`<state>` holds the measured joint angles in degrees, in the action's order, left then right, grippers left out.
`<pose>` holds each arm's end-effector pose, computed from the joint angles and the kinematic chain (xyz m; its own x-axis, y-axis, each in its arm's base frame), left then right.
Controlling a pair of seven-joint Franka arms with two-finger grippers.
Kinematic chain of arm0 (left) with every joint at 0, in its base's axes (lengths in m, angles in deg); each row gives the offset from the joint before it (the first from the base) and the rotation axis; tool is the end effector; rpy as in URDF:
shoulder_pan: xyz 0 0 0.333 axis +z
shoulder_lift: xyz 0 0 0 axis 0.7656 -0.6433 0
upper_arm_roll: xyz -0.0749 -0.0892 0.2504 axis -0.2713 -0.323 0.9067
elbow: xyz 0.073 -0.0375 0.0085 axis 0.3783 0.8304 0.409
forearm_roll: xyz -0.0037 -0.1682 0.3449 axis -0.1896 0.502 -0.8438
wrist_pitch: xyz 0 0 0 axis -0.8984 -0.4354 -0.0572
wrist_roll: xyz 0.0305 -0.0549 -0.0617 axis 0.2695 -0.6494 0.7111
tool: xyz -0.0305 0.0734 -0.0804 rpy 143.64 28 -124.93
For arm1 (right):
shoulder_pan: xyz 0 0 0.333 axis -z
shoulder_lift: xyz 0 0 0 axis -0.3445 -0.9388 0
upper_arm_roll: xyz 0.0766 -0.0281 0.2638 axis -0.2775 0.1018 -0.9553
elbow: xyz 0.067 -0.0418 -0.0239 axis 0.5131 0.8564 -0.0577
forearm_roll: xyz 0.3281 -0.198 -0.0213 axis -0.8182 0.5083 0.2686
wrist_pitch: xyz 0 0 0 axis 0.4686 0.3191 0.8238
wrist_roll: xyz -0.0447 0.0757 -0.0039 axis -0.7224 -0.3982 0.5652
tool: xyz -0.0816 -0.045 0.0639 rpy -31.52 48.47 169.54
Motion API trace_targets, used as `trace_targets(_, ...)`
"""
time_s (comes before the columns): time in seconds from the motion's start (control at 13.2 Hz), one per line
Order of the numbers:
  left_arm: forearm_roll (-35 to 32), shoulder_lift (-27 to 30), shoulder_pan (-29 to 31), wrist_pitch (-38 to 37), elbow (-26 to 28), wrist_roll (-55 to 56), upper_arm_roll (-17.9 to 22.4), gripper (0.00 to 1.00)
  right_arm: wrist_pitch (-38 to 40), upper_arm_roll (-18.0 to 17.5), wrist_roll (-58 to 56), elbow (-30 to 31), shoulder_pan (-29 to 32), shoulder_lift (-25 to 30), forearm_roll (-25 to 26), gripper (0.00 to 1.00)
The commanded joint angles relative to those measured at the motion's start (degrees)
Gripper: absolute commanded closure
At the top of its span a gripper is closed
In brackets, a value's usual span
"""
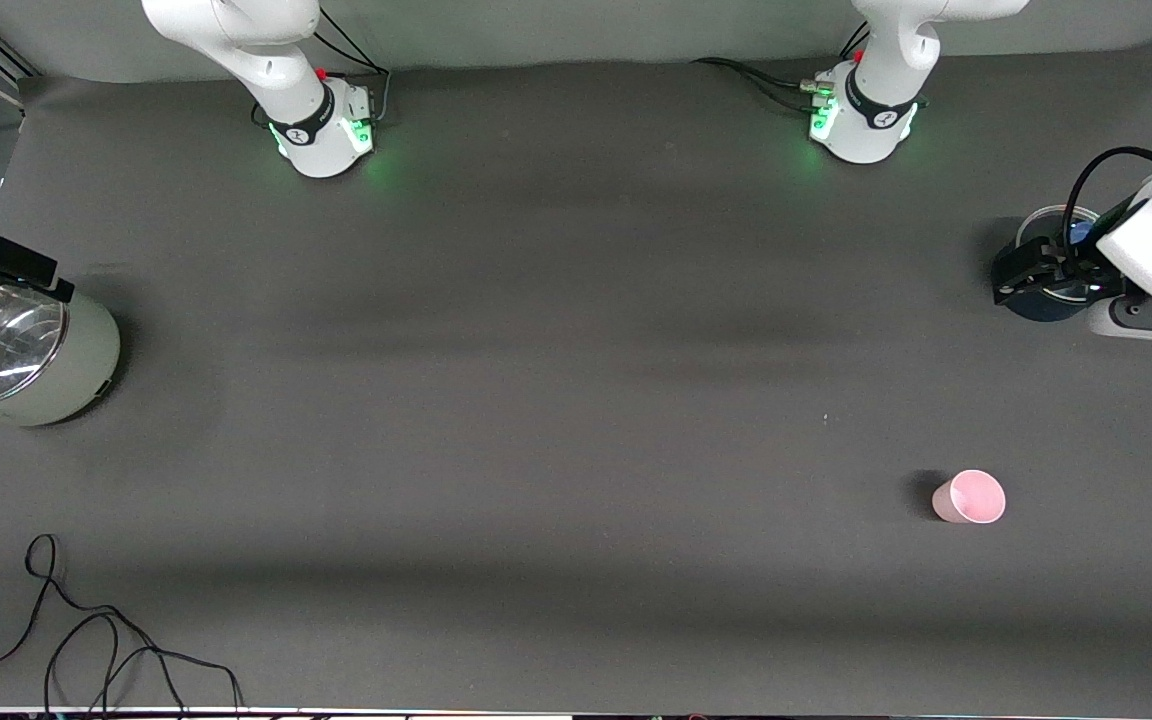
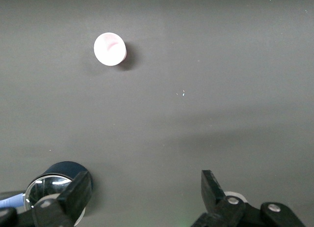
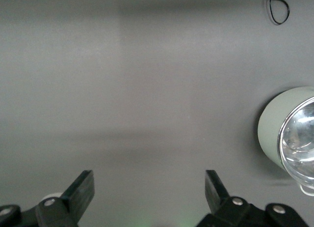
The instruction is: Transfer pink cup from left to right arm
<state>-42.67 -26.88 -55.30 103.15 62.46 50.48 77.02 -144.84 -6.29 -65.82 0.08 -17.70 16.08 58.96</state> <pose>0.5523 -0.0422 0.5508 0.9929 -0.1121 -0.0409 -0.1116 -0.9936 0.0163 0.5421 -0.0636 0.5743 0.9974 -0.0623 -0.0374 -0.0644 -0.9963 -0.0577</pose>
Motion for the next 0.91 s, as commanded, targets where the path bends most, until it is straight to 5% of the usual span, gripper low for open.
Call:
trace_targets(0.0, 0.10, -0.62, -0.03, -0.26, -1.33, -0.43, -0.12, 0.00, 1.16, 0.04, 0.02, -2.67, 0.09, -1.61, -1.05, 0.00)
trace_targets(0.83, 0.19, -0.80, 0.67, 0.27, -2.11, -5.23, 0.06, 0.00, 2.04, 0.04, -0.68, -1.53, -0.52, -1.52, -0.96, 0.00)
